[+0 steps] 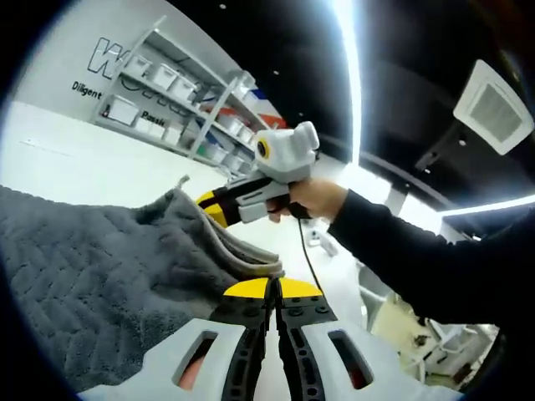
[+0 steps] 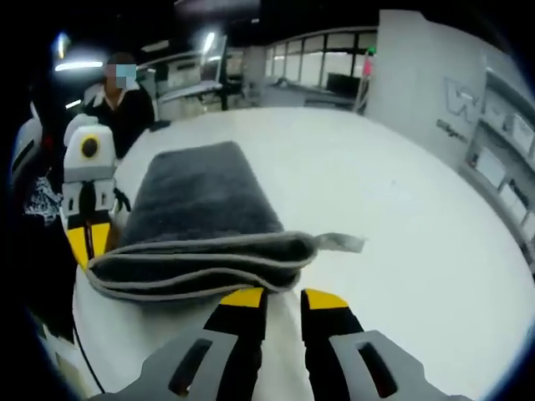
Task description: Open the folded towel by lifting each exposed corner and separating the folded layers until the towel lies flat within the target outline without major curled edges
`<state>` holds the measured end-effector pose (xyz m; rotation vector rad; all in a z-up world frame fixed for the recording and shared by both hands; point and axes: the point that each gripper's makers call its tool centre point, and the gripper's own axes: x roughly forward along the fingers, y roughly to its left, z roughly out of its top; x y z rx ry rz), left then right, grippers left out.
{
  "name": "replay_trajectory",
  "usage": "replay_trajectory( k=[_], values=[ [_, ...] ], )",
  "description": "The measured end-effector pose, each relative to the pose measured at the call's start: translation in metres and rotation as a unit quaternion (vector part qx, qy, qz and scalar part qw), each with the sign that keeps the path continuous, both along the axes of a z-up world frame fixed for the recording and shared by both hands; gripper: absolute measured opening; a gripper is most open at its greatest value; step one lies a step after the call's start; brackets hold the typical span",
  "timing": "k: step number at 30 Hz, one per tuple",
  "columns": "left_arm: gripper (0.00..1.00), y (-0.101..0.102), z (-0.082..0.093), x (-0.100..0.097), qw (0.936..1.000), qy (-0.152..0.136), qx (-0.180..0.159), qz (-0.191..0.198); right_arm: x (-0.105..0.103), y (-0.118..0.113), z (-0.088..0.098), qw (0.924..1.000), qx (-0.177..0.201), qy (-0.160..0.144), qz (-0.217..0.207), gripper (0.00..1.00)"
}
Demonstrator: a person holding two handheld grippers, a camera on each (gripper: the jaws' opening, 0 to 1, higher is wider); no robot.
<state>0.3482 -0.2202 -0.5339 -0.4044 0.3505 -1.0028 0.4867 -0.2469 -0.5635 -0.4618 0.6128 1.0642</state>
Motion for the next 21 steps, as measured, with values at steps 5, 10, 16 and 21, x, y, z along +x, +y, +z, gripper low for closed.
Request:
replay_trajectory(
  k=[5,10,16,21],
  values=[
    [0.00,-0.002,-0.004,-0.002,1.0000,0.002,0.004,-0.003,0.000,-0.005,-0.001,0.9999,0.001,-0.002,-0.011,0.13],
    [0.00,-0.006,-0.011,-0.003,0.9998,0.012,0.014,-0.010,0.000,-0.015,0.001,0.9996,-0.007,-0.008,-0.028,0.13],
    [0.00,-0.008,-0.017,-0.004,0.9995,0.019,0.023,-0.013,0.005,-0.014,0.022,0.9985,0.010,-0.031,-0.043,0.13],
    [0.01,-0.013,-0.025,-0.007,0.9984,0.030,0.040,-0.026,0.003,-0.006,0.031,0.9982,0.012,-0.045,-0.038,0.14]
  ],
)
